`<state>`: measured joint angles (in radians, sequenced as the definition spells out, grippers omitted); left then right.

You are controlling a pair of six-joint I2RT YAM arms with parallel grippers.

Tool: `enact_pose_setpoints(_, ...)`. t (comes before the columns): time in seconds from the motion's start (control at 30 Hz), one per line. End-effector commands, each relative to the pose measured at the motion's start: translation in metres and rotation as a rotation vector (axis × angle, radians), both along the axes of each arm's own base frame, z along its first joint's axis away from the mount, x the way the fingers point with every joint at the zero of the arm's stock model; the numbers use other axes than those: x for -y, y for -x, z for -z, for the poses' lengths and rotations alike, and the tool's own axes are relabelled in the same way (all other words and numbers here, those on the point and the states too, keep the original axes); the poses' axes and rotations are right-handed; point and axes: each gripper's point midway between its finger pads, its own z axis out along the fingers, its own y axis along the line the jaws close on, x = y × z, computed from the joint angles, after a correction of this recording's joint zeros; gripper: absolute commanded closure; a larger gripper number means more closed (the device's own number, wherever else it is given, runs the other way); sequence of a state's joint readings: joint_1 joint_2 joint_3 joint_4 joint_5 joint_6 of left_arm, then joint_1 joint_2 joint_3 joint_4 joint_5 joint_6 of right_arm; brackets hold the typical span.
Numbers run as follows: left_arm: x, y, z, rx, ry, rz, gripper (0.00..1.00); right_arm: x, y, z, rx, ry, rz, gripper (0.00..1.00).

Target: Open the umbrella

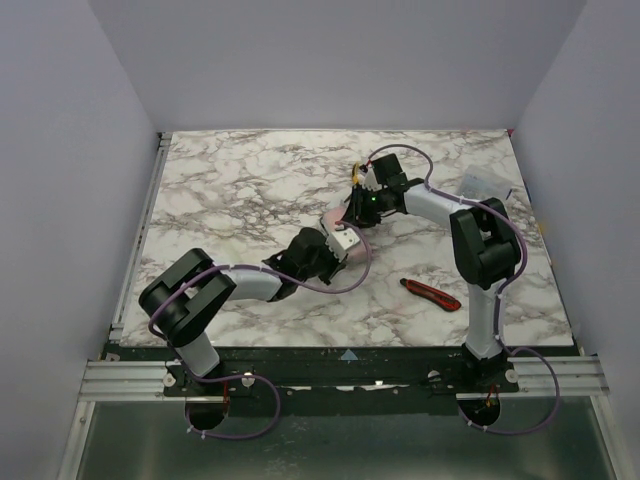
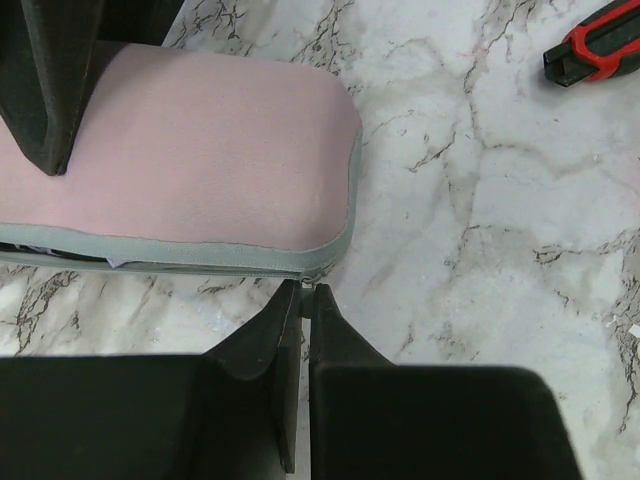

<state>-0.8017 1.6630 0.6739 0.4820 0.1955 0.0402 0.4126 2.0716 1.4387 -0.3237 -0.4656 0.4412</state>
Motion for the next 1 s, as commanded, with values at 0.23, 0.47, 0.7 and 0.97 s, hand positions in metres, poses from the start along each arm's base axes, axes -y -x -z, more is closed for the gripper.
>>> enact_pose_setpoints(0.23,-0.001,0.038,0.012,-0.167,0.012,0.126,1.00,0.061,-0.038,0.037,0.125,0.227,0.182,0.78)
enact_pose_setpoints(0.47,-0.020,0.031,0.017,-0.182,-0.008,0.084,1.00,0.100,0.006,0.041,0.046,0.275,0.134,0.30)
enact_pose_setpoints(0.7,-0.025,0.025,0.019,-0.161,-0.022,0.085,1.00,0.116,0.033,0.003,0.094,0.241,-0.056,0.07)
enact_pose_setpoints(0.97,-0.042,-0.005,0.016,-0.150,-0.024,0.012,1.00,0.109,0.040,-0.062,0.693,0.216,-0.796,0.00)
